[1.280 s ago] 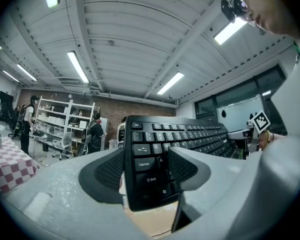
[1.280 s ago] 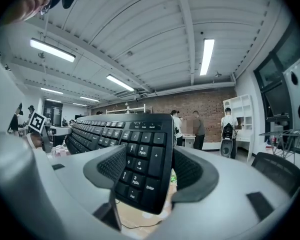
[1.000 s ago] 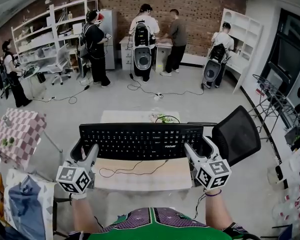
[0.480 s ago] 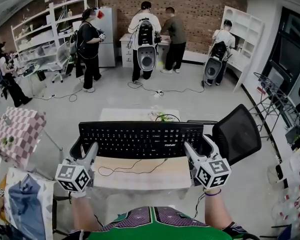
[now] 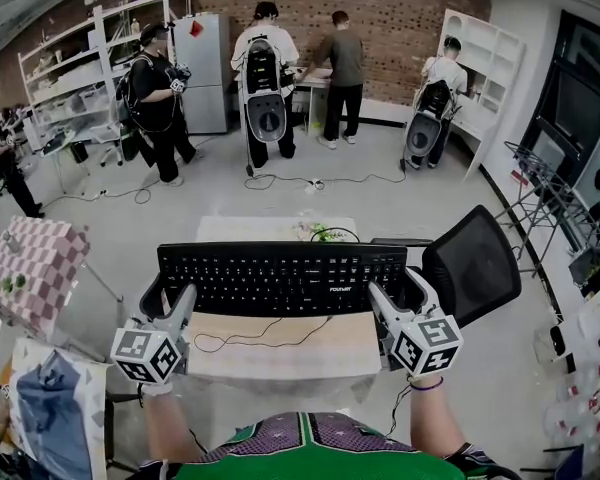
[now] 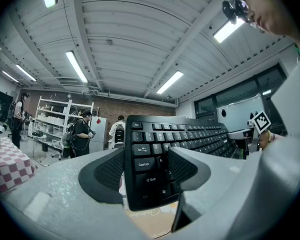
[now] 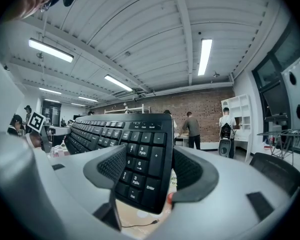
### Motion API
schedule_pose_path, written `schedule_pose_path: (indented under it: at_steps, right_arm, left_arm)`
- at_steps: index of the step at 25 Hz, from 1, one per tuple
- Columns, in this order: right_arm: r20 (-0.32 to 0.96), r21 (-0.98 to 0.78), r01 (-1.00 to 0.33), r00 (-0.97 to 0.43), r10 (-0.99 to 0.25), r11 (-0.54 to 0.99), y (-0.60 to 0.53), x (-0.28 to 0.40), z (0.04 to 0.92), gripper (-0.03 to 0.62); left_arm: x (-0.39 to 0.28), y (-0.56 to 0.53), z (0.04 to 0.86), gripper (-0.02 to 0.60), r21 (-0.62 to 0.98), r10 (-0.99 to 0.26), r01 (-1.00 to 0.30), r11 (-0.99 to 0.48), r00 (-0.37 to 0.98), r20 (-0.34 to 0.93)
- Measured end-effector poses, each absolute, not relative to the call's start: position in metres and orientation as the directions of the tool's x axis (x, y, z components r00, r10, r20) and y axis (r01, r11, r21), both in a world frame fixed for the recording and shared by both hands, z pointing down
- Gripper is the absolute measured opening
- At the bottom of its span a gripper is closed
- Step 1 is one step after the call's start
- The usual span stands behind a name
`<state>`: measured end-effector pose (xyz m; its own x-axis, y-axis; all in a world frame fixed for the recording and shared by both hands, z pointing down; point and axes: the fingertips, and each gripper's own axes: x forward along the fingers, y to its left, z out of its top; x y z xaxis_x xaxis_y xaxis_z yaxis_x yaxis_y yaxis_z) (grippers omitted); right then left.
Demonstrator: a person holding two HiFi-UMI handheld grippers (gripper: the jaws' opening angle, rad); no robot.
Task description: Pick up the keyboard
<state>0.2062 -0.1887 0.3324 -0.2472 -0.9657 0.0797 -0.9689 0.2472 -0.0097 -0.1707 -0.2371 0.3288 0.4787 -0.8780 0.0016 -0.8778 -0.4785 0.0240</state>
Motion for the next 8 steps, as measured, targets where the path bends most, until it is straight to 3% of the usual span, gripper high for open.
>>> schedule_pose_path:
  at_steps: [8]
  right_arm:
    - [0.085, -0.014, -0.968, -0.252, -0.964, 0.251, -0.1902, 0.2013, 0.3331, 0.276]
  left_arm:
    - [-0.1757, -0.2373, 0.3281, 0.272, 0.023, -0.880, -0.880, -0.474, 0.475, 0.008]
